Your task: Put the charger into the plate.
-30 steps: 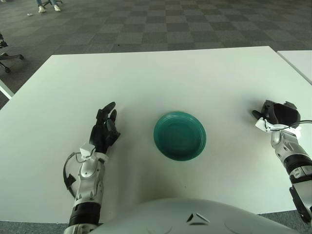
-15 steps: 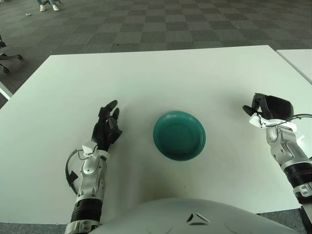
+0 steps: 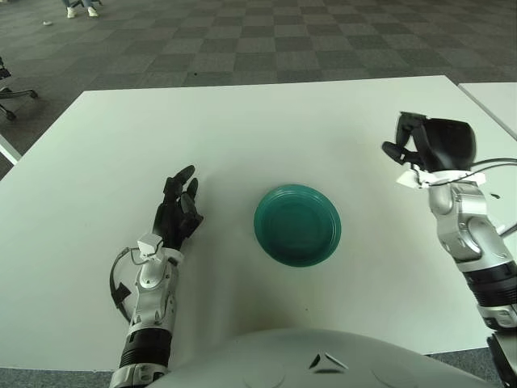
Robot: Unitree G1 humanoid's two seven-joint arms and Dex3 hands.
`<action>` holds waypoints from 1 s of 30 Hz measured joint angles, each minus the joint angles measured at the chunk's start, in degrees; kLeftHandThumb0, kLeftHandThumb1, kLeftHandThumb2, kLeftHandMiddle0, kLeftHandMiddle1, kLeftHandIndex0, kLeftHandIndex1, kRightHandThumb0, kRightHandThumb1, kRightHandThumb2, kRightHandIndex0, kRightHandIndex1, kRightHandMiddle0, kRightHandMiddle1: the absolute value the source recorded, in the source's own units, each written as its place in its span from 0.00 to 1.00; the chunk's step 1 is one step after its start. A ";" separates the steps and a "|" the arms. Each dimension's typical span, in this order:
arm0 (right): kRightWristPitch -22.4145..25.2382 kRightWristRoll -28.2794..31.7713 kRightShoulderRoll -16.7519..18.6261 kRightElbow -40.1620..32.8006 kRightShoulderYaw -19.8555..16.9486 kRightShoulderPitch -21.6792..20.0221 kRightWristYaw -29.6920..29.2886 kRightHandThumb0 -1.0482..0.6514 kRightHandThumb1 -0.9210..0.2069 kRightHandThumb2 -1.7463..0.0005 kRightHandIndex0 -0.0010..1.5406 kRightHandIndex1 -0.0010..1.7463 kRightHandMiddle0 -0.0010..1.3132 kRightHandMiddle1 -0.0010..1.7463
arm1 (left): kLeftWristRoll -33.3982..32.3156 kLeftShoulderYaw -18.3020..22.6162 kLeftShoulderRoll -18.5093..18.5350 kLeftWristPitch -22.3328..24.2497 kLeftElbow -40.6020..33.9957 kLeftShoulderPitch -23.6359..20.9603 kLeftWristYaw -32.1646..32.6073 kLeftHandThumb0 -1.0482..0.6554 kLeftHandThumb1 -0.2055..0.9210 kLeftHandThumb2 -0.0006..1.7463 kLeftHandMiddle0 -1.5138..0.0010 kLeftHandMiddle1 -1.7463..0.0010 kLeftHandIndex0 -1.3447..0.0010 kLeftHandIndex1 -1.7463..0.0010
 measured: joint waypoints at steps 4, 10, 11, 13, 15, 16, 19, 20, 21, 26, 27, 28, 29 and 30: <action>-0.12 -0.46 1.36 -0.99 1.22 -0.72 4.42 0.34 0.49 0.28 0.80 1.00 0.44 1.00 | 0.02 -0.10 -0.05 0.22 -0.23 0.05 0.04 0.10 1.00 0.59 0.82 1.00 1.00 0.60; -0.90 -0.97 2.31 -4.14 2.49 -1.04 10.20 0.35 0.48 0.29 0.79 1.00 0.43 1.00 | 0.04 -0.10 -0.06 0.26 -0.20 0.03 0.06 0.10 1.00 0.59 0.82 1.00 1.00 0.60; -1.03 -1.21 2.51 -5.06 2.80 -1.04 10.91 0.34 0.49 0.28 0.79 1.00 0.44 1.00 | 0.03 -0.10 -0.06 0.26 -0.16 0.03 0.06 0.10 1.00 0.59 0.82 1.00 1.00 0.60; -1.45 -1.48 3.08 -6.96 3.37 -1.03 12.16 0.34 0.52 0.26 0.79 1.00 0.45 1.00 | 0.03 -0.09 -0.06 0.20 -0.04 0.00 0.06 0.10 1.00 0.59 0.82 1.00 1.00 0.60; -1.93 -1.62 3.56 -8.91 3.95 -1.03 13.92 0.34 0.53 0.25 0.79 1.00 0.46 1.00 | 0.03 -0.08 -0.05 0.15 0.09 -0.08 0.06 0.10 1.00 0.59 0.82 1.00 1.00 0.60; -2.27 -1.63 3.69 -9.65 4.13 -1.04 14.87 0.33 0.54 0.25 0.79 1.00 0.47 1.00 | 0.03 -0.08 -0.05 0.15 0.12 -0.13 0.06 0.10 1.00 0.59 0.82 1.00 1.00 0.60; -3.43 -1.65 3.79 -11.08 4.41 -1.09 17.22 0.33 0.54 0.25 0.78 1.00 0.47 1.00 | 0.03 -0.07 -0.05 -0.03 0.26 -0.22 0.06 0.10 1.00 0.59 0.82 1.00 1.00 0.60; -3.84 -1.67 3.84 -11.21 4.50 -1.13 17.68 0.34 0.53 0.25 0.77 1.00 0.47 1.00 | 0.03 -0.07 -0.05 -0.09 0.29 -0.22 0.06 0.10 1.00 0.59 0.82 1.00 1.00 0.60; -4.22 -1.75 3.88 -11.22 4.57 -1.15 17.96 0.34 0.53 0.25 0.77 1.00 0.46 1.00 | 0.03 -0.07 -0.05 -0.14 0.31 -0.22 0.06 0.10 1.00 0.59 0.82 1.00 1.00 0.60; -6.29 -3.30 4.33 -10.54 5.10 -1.16 18.26 0.34 0.50 0.28 0.74 1.00 0.44 1.00 | 0.05 -0.14 -0.17 -0.65 0.38 -0.01 0.06 0.10 1.00 0.59 0.82 1.00 1.00 0.60; -6.58 -3.60 4.39 -10.29 5.22 -1.16 18.25 0.35 0.49 0.29 0.73 1.00 0.43 1.00 | 0.06 -0.15 -0.22 -0.74 0.37 0.06 0.06 0.10 1.00 0.59 0.82 1.00 1.00 0.60; -6.94 -3.85 4.48 -9.98 5.38 -1.16 18.25 0.35 0.48 0.29 0.73 1.00 0.43 1.00 | 0.07 -0.16 -0.28 -0.83 0.36 0.14 0.06 0.10 1.00 0.59 0.82 1.00 1.00 0.60; -7.31 -4.00 4.55 -9.68 5.52 -1.15 18.25 0.35 0.48 0.29 0.73 1.00 0.43 1.00 | 0.09 -0.16 -0.31 -0.89 0.35 0.20 0.07 0.10 1.00 0.59 0.82 1.00 1.00 0.60; -7.61 -4.21 4.59 -9.43 5.67 -1.16 18.25 0.35 0.47 0.30 0.73 1.00 0.42 1.00 | 0.11 -0.16 -0.32 -0.91 0.31 0.25 0.07 0.10 1.00 0.59 0.82 1.00 1.00 0.60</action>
